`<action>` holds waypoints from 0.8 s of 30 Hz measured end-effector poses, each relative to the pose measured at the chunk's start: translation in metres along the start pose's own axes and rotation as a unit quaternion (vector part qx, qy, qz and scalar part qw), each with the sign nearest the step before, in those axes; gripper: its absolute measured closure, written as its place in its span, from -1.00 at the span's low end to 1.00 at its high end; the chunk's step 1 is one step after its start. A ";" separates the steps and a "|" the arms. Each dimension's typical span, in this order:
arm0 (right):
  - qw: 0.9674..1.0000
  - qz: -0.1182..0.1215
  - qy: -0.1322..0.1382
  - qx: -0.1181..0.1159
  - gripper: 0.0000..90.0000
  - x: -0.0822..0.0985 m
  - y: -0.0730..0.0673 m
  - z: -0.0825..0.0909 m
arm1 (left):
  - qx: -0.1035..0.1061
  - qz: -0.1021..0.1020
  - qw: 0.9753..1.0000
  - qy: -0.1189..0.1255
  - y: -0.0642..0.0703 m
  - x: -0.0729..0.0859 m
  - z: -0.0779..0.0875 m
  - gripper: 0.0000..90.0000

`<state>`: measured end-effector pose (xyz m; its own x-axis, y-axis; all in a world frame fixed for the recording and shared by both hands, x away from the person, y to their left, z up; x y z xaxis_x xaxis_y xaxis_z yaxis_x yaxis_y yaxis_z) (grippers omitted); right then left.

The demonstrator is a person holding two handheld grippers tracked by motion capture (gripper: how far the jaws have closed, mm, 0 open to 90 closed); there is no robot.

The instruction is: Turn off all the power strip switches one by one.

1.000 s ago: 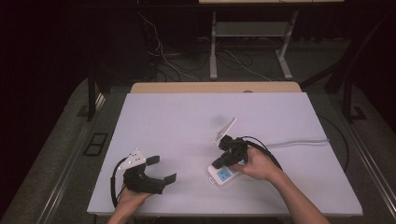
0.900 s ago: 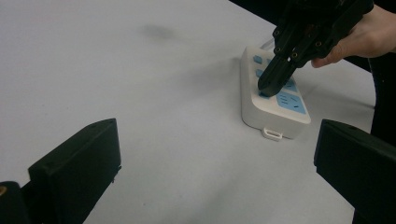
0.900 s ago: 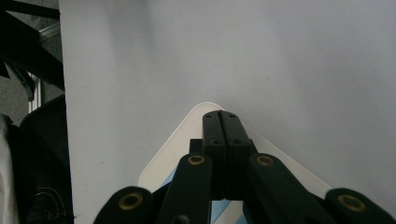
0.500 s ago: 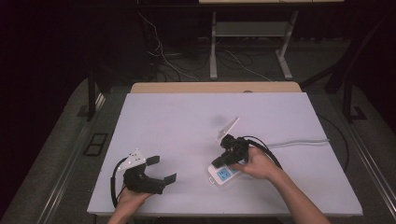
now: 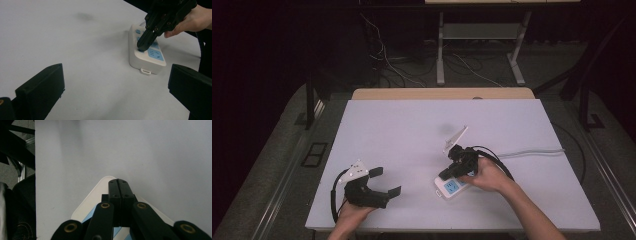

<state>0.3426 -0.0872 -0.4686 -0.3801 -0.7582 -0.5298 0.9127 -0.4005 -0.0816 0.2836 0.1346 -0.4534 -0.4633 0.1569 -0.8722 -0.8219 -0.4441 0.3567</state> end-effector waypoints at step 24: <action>1.000 0.013 -0.005 0.021 1.00 -0.002 0.001 0.010 | 0.001 -0.001 1.000 -0.005 -0.002 0.000 -0.001 -1.00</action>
<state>0.3431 -0.0912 -0.4593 -0.3588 -0.7732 -0.5229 0.9149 -0.4023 -0.0329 0.2855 0.1348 -0.4543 -0.4650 0.1659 -0.8696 -0.8235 -0.4417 0.3560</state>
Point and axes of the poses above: each handheld gripper's, and its own axes: z roughly backward along the jaws, x roughly out of its underside, y roughly to its right, the point moved 7 cm from there along -z, roughly forward along the jaws, and after that the axes turned 14 degrees about x, right-handed, at the moved point
